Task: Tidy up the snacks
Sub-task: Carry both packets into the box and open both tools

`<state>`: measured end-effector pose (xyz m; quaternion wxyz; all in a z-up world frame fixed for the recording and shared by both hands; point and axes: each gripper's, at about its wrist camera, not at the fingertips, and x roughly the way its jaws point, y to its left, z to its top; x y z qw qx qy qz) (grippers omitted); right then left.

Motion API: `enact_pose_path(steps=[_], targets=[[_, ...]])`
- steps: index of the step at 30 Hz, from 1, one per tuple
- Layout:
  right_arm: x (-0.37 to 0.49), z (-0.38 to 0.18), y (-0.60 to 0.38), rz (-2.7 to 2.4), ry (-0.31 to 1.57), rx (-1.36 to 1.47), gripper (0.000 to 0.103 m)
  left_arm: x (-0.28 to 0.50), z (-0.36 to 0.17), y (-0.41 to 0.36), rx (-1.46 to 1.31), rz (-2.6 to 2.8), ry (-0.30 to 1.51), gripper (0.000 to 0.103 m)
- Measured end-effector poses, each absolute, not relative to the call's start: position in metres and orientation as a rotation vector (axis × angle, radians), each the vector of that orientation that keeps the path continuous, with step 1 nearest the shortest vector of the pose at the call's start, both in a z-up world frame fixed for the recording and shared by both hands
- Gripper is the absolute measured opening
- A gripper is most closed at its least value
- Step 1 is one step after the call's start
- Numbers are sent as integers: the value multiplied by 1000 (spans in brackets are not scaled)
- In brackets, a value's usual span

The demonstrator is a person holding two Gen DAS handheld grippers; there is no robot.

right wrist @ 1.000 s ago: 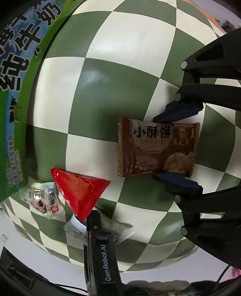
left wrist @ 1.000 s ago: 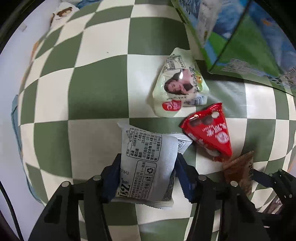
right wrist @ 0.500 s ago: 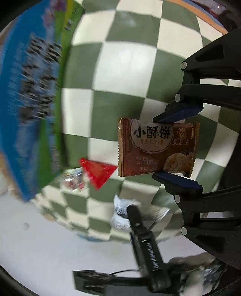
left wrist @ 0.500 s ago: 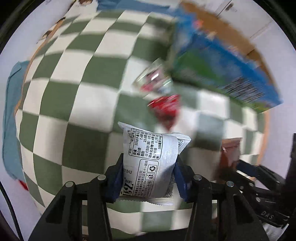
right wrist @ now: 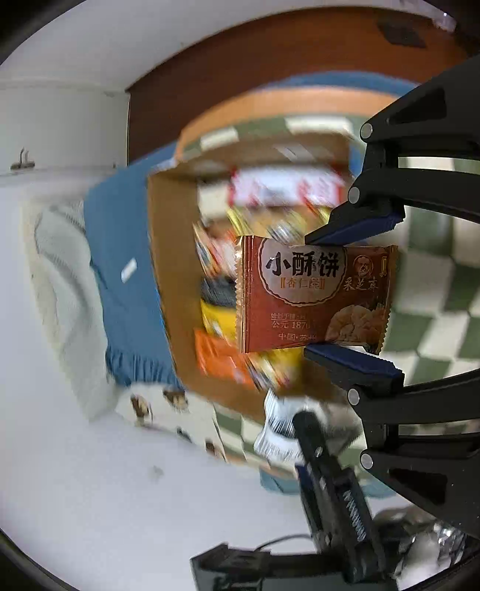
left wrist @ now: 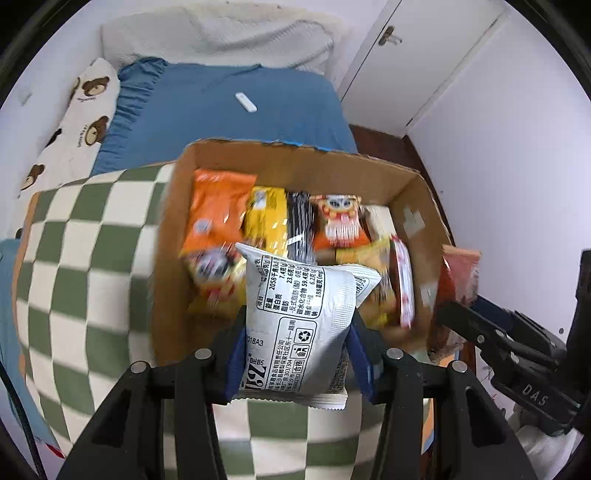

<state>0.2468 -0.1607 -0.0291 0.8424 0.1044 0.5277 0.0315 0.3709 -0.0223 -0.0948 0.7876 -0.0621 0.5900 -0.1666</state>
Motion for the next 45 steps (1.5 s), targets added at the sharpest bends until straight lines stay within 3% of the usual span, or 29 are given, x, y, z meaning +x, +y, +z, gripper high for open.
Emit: enact_pose_path(steps=[10, 12, 13, 16, 35, 45], targets=[[331, -83, -203, -50, 1274, 197, 56, 476, -167, -71, -50, -304, 1433, 46], [337, -93, -206, -70, 1304, 200, 62, 484, -176, -75, -27, -283, 1450, 47], [338, -97, -206, -77, 1315, 200, 71, 488, -179, -77, -12, -271, 1452, 52], [346, -103, -211, -101, 1324, 196, 93, 494, -182, -80, 19, -250, 1448, 91], [335, -108, -189, -127, 1298, 142, 97, 419, -148, -68, 68, -223, 1269, 92], [293, -67, -174, -125, 1178, 86, 97, 366, -99, -53, 44, -214, 1134, 92]])
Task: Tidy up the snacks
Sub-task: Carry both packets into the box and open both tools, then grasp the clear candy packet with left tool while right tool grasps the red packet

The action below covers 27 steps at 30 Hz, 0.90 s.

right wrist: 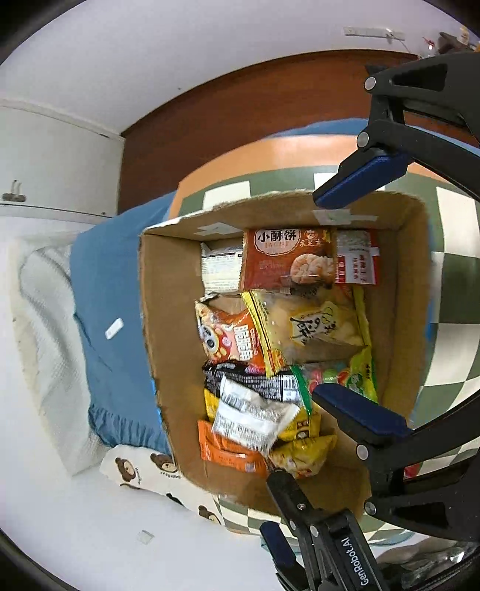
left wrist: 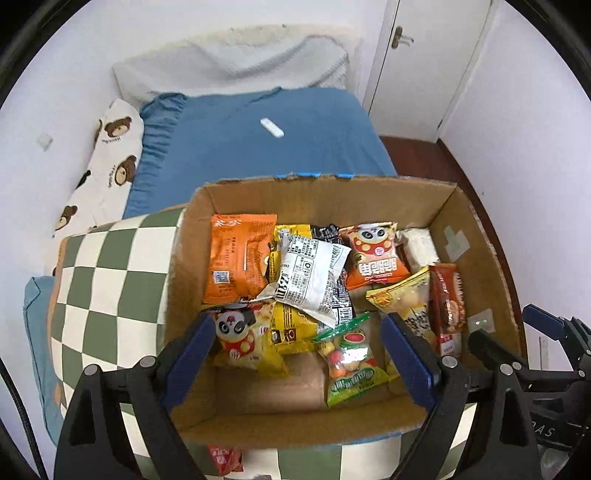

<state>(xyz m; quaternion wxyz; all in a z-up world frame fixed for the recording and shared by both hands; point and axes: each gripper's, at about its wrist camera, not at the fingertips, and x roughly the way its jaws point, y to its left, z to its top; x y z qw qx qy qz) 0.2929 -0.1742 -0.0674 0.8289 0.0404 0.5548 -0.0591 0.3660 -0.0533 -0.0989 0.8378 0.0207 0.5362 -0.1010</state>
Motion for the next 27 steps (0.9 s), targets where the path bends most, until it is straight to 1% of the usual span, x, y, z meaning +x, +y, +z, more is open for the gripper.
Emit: enact_pose_path(steps=[5, 15, 27], targets=[[264, -37, -165, -113, 1103, 58, 97, 336, -71, -46, 40, -215, 1063, 92], [202, 14, -148, -108, 952, 52, 97, 275, -31, -29, 21, -192, 947, 92], [146, 45, -141, -118, 853, 66, 97, 226, -7, -20, 31, -176, 875, 92]])
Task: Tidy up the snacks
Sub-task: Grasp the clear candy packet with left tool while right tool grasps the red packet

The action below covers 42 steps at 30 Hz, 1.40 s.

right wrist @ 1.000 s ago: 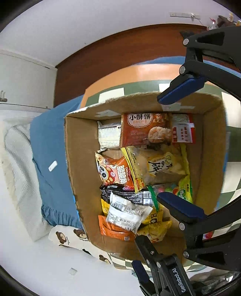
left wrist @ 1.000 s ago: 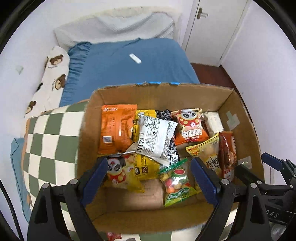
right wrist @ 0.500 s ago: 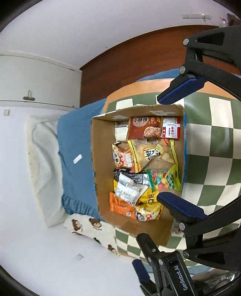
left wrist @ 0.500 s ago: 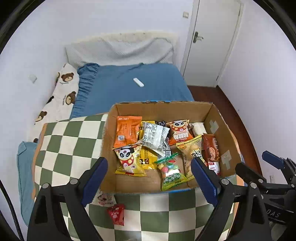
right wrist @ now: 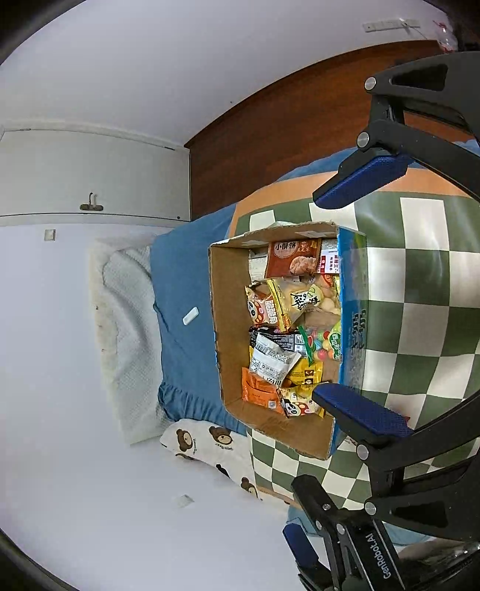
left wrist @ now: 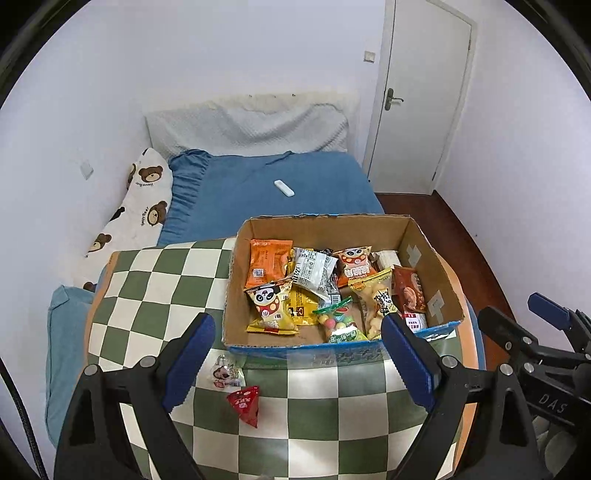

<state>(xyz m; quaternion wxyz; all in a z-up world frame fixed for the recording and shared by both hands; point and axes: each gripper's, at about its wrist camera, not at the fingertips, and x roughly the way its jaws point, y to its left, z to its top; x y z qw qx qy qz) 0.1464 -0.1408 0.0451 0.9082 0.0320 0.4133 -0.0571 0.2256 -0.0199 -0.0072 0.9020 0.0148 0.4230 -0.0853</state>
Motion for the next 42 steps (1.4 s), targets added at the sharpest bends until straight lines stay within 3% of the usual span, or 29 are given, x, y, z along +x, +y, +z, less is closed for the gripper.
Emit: enact_pose_path(steps=[8, 10, 12, 22, 29, 30, 31, 42], targets=[[134, 34, -133, -7, 881, 154, 94, 215, -21, 9, 8, -82, 886, 92], [136, 23, -126, 33, 916, 166, 72, 214, -34, 27, 6, -31, 911, 92], [140, 1, -112, 92, 975, 184, 64, 213, -50, 45, 8, 17, 944, 92], [185, -138, -17, 292, 1243, 274, 64, 217, -146, 133, 44, 252, 1153, 92], [219, -230, 49, 338, 1385, 306, 64, 228, -174, 161, 60, 296, 1225, 92], [221, -239, 54, 338, 1394, 310, 57, 231, -178, 161, 64, 290, 1233, 92], [223, -246, 58, 329, 1400, 298, 38, 235, -181, 161, 65, 279, 1239, 92], [194, -242, 15, 206, 1355, 248, 37, 294, -230, 98, 53, -39, 1368, 92]])
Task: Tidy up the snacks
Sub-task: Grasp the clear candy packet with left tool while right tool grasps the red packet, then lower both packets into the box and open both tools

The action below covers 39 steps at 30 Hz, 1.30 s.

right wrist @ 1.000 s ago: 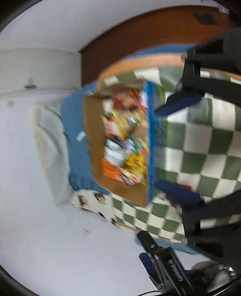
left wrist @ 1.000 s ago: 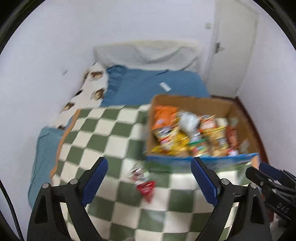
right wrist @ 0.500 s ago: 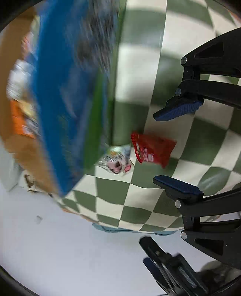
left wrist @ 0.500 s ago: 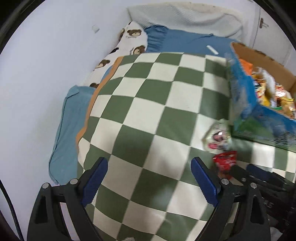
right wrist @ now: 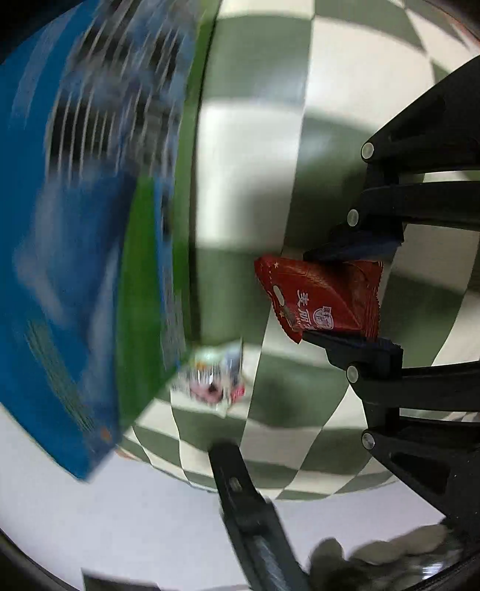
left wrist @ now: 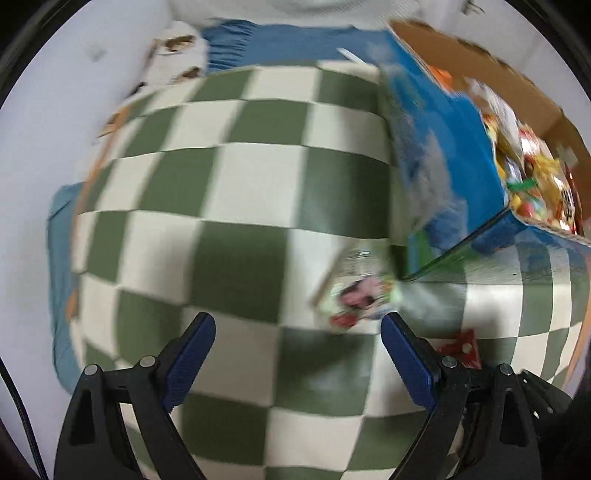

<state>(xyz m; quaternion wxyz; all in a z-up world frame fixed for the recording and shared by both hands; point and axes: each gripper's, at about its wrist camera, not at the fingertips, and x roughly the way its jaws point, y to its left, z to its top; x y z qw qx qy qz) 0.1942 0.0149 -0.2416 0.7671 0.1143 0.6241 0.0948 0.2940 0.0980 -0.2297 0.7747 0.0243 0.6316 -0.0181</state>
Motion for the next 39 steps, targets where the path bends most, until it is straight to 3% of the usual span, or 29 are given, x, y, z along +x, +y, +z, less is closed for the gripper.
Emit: enact_pose_path(steps=[4, 6, 7, 10, 12, 21, 28, 34, 36, 39], targets=[[182, -242, -5, 153, 1354, 278, 37, 308, -245, 80, 68, -109, 1381, 90], [179, -243, -9, 139, 1354, 285, 37, 313, -252, 72, 90, -140, 1390, 73], [178, -243, -9, 135, 1354, 285, 37, 313, -255, 69, 95, -157, 1399, 53], [173, -244, -10, 130, 1358, 283, 37, 307, -258, 61, 133, -178, 1390, 47], [178, -243, -7, 132, 1364, 283, 37, 299, -254, 63, 129, -177, 1378, 37], [141, -231, -25, 193, 1435, 263, 37, 230, -250, 88, -10, -222, 1469, 36], [136, -238, -28, 194, 1439, 283, 37, 237, -233, 101, -99, -197, 1447, 37], [145, -242, -31, 190, 1451, 285, 37, 256, -269, 96, -102, -218, 1553, 50], [149, -245, -30, 188, 1459, 298, 37, 262, -272, 96, -129, -214, 1546, 50], [151, -250, -28, 188, 1472, 293, 37, 270, -270, 93, -103, -202, 1542, 41]])
